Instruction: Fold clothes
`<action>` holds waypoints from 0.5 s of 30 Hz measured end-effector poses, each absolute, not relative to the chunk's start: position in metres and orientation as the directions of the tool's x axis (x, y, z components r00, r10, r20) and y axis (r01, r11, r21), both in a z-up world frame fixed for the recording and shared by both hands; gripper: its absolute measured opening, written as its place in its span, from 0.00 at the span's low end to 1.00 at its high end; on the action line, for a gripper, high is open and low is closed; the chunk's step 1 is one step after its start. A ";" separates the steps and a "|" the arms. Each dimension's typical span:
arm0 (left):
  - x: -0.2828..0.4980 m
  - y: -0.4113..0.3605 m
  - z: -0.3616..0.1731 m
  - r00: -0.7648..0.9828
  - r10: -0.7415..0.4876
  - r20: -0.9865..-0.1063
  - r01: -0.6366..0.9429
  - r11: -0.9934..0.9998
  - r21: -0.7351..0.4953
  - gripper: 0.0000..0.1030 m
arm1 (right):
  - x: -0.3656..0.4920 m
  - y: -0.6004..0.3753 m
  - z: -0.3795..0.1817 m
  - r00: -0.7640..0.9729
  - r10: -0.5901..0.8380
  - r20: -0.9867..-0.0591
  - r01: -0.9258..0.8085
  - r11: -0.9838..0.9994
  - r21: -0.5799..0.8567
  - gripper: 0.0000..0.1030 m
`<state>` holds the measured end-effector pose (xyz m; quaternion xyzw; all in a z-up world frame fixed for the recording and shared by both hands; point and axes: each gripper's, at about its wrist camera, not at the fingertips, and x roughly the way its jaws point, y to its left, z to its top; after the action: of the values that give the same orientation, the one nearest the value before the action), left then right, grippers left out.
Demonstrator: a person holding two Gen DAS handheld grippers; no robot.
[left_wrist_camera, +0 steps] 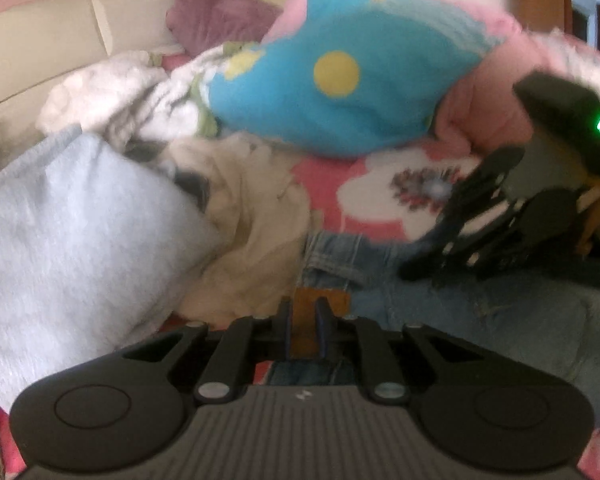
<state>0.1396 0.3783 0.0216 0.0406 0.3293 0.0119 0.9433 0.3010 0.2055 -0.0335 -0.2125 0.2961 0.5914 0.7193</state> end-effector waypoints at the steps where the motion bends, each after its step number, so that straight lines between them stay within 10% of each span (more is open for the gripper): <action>1: 0.138 0.377 0.026 0.796 0.040 -0.604 0.012 0.997 0.081 0.12 | 0.302 0.205 -0.034 0.124 0.726 -0.677 -0.976 0.210 0.047 0.09; 15: 0.172 0.361 -0.001 0.684 0.069 -0.726 0.045 0.990 0.136 0.14 | 0.321 0.178 0.001 0.173 0.724 -0.668 -0.940 0.324 0.107 0.26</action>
<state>0.1720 0.3606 -0.0010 0.0717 0.3974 0.0064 0.9148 0.3212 0.1785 0.0009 -0.1680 0.3218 0.5565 0.7473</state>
